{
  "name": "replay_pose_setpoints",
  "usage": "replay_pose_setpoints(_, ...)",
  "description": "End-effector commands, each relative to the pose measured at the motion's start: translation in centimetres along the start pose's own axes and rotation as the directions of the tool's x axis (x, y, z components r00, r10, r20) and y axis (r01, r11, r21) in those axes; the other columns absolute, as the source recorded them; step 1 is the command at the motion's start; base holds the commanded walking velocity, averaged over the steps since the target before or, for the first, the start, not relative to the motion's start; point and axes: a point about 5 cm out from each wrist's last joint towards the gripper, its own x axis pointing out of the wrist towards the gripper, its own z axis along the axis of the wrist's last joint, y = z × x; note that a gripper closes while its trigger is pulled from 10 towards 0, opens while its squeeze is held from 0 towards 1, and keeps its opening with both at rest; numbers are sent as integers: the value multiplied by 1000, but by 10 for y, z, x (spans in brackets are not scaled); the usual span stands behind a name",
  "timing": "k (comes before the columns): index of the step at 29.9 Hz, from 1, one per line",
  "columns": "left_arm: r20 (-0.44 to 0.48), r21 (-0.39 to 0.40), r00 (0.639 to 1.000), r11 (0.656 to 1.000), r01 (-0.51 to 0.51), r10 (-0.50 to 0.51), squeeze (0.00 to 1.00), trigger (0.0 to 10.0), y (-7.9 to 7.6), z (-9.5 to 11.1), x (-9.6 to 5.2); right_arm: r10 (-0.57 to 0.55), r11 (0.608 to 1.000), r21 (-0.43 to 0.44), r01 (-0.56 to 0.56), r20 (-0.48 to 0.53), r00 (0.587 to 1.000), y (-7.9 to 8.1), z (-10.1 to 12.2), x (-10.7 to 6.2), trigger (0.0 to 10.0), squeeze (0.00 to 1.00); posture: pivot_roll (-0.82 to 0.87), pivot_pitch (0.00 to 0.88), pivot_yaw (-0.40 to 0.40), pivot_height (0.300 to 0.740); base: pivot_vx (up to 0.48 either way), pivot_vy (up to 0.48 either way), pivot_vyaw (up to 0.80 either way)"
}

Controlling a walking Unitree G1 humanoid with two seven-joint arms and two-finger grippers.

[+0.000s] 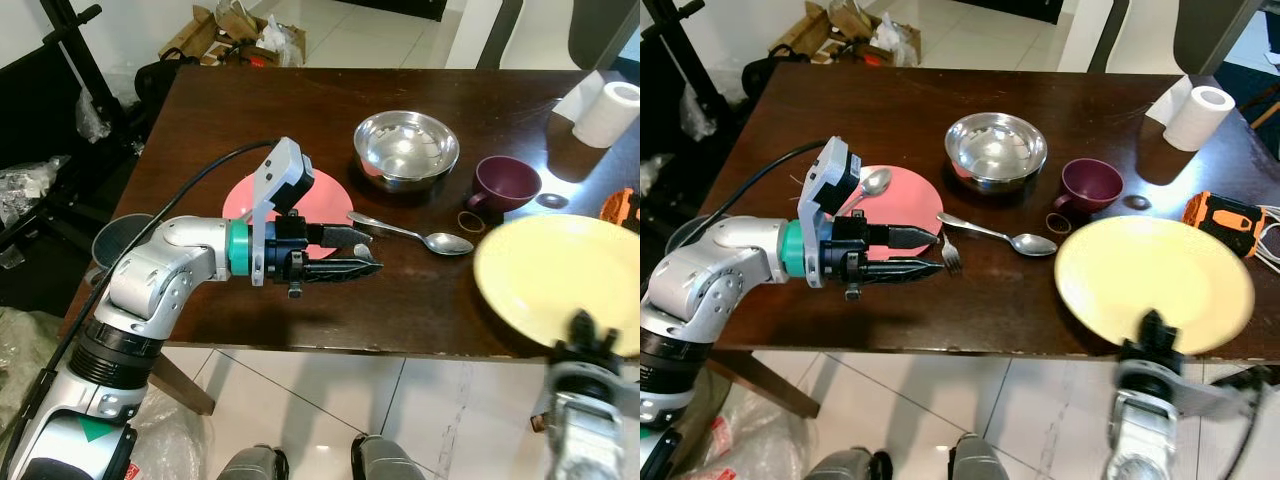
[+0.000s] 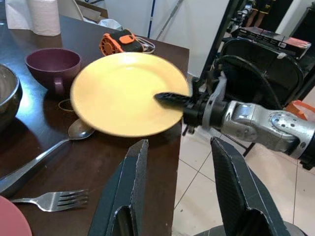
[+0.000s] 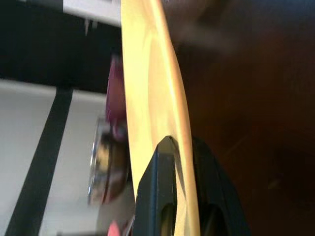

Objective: Setting the table

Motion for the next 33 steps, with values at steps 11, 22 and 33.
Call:
replay_pose_setpoints(11,-6,-24,1000,1000,-16,16,0,10000,-4,-5,-1,51,998,23,-50,-66,996,11,-9,44,10000,0,60,0,57,740,0,0,0)
replay_pose_setpoints(22,-5,-25,1000,999,-22,22,0,10000,-4,-5,-1,77,997,4,-77,-74,994,16,-6,45,10000,0,62,0,56,740,0,0,0)
replay_pose_setpoints(33,-9,-29,1000,999,-16,16,0,10000,-4,-6,0,76,997,-2,-76,-29,997,12,1,38,10000,282,45,0,67,740,0,0,0)
